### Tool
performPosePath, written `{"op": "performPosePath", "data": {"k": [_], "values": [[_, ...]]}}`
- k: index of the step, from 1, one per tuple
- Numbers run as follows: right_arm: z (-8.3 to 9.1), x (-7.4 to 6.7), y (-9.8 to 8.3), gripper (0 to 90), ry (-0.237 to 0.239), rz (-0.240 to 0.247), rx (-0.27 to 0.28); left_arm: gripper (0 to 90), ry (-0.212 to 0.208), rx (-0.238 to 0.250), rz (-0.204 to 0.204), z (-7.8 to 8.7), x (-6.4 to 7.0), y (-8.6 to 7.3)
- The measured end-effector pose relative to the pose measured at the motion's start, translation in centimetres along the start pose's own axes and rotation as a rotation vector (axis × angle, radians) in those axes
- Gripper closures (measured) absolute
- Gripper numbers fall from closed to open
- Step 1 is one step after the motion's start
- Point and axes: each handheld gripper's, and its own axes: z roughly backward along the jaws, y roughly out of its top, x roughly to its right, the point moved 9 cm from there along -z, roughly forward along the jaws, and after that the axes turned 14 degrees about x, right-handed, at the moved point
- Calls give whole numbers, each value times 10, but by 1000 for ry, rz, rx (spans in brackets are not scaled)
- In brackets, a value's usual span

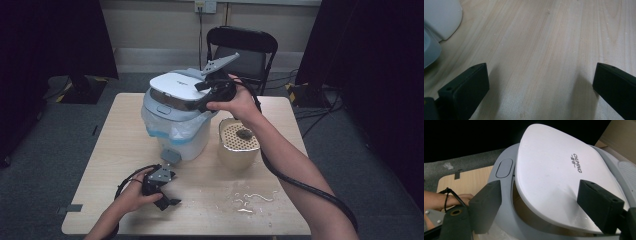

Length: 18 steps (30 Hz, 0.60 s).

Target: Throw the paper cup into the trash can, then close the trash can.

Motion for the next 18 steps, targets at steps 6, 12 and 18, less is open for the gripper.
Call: {"op": "performPosePath", "data": {"k": [6, 12, 18], "values": [[2, -2, 0, 196, 7, -12, 3, 0, 1, -2, -1, 0, 0, 0], [1, -6, -3, 201, 19, -33, 17, 0, 2, -2, 1, 0, 0, 0], [-2, -12, -7, 258, 58, -51, 16, 0, 3, -2, 1, 0, 0, 0]]}}
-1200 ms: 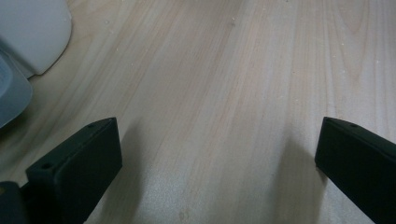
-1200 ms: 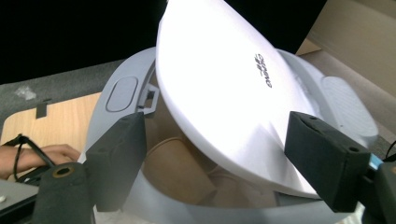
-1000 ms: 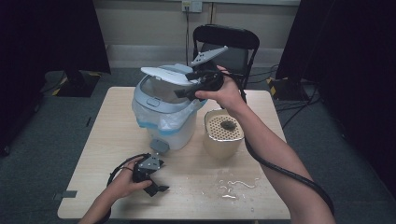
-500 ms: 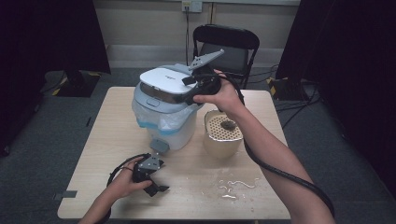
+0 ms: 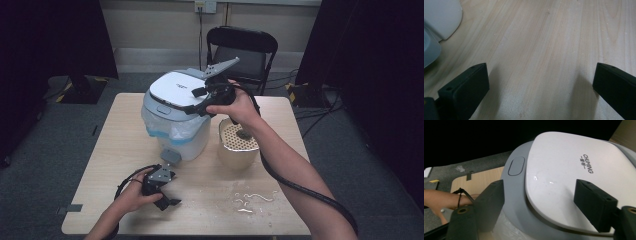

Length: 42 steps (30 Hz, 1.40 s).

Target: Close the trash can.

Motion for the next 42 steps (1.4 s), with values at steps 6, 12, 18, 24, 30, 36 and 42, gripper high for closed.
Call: {"op": "performPosePath", "data": {"k": [6, 12, 18, 24, 30, 36, 42], "values": [[-3, 1, 0, 374, 18, -14, -3, 0, 0, 0, -1, 0, 0, 0], [-4, 7, 0, 520, 4, -27, -12, 0, -1, 1, -1, 0, 0, 0], [-6, 13, -1, 630, -36, -18, -15, 0, -1, 1, -1, 0, 0, 0], [-12, 15, 0, 651, -62, 3, -24, 0, -1, 1, -1, 0, 0, 0], [-20, 19, 2, 678, -89, -12, -9, 0, -1, 1, -1, 0, 0, 0], [-24, 19, 3, 703, -98, -7, -18, 0, -1, 2, -1, 0, 0, 0], [-28, 18, 3, 712, -98, 14, -43, 0, -2, 1, 0, 0, 0, 0]]}}
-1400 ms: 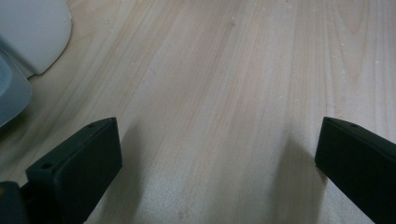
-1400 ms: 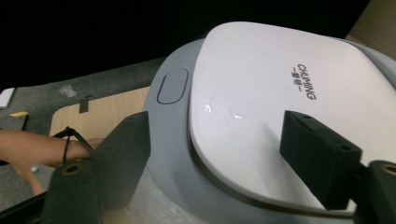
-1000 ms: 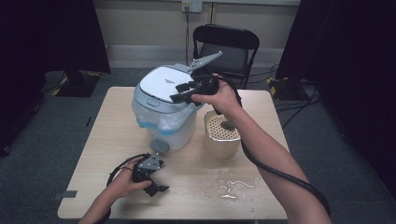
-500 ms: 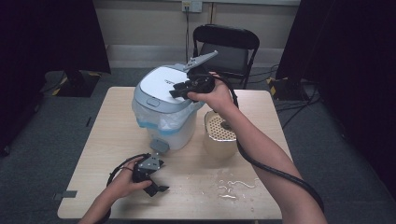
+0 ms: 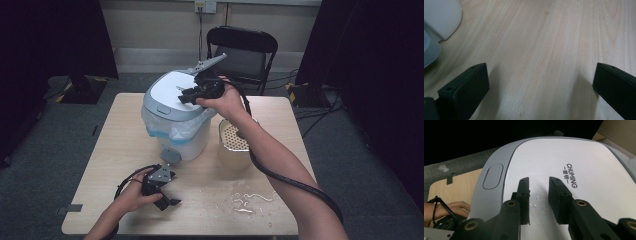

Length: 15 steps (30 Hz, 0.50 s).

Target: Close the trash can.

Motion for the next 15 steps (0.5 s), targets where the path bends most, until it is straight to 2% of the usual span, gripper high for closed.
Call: {"op": "performPosePath", "data": {"k": [3, 5, 7, 9, 12, 14, 15], "values": [[-1, -1, 0, 706, 21, 2, 16, 0, 0, 1, -1, 0, 0, 0], [-2, -2, 1, 689, 29, -20, 30, 0, 0, 1, -1, 0, 0, 0], [-1, -2, 1, 617, 39, -23, 37, 0, 0, 1, -1, 0, 0, 0], [0, 0, 0, 551, 22, -4, 32, 0, 0, 1, -1, 0, 0, 0], [3, 3, 0, 445, 15, -17, 26, 0, -2, 0, -3, 0, 0, 0], [5, 5, -1, 427, 12, -12, 22, 0, -2, 0, -3, 0, 0, 0], [6, 6, -2, 386, 5, -13, 16, 0, -2, 0, -3, 0, 0, 0]]}}
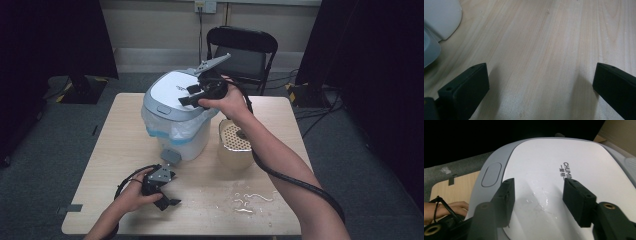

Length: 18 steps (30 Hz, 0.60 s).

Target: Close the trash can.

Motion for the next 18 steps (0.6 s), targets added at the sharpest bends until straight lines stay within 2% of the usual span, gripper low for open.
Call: {"op": "performPosePath", "data": {"k": [9, 18], "values": [[8, -1, -1, 272, -19, 5, -11, 0, 3, 1, 2, 0, 0, 0], [17, -1, 0, 241, -22, 11, 0, 0, 2, 1, 2, 0, 0, 0]]}}
